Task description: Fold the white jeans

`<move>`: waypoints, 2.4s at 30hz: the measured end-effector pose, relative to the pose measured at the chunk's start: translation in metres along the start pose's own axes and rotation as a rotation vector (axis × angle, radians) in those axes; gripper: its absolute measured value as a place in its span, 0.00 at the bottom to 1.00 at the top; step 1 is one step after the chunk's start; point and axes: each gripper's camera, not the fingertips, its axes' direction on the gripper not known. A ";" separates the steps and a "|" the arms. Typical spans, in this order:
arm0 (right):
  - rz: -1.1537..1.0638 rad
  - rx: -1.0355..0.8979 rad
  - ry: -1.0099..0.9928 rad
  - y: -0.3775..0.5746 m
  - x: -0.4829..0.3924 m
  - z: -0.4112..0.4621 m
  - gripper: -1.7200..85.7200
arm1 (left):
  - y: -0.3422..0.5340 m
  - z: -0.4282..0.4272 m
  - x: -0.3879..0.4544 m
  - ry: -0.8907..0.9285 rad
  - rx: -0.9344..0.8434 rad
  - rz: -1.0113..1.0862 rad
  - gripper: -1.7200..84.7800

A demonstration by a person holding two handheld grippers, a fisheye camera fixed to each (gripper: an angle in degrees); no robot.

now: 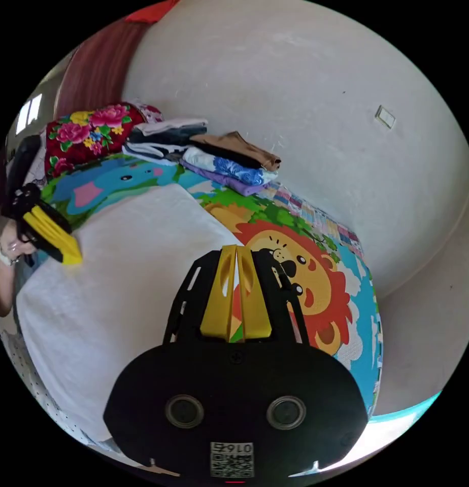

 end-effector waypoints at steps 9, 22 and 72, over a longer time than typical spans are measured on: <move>0.062 -0.214 -0.182 -0.024 0.040 0.112 0.01 | -0.009 0.024 -0.006 0.003 0.039 -0.003 0.01; 0.026 -0.260 -0.091 -0.071 0.036 0.157 0.01 | -0.191 0.116 -0.099 -0.045 -0.061 0.011 0.01; 0.067 0.169 -0.279 0.043 -0.035 -0.178 0.17 | 0.137 0.161 -0.012 -0.060 0.118 -0.084 0.05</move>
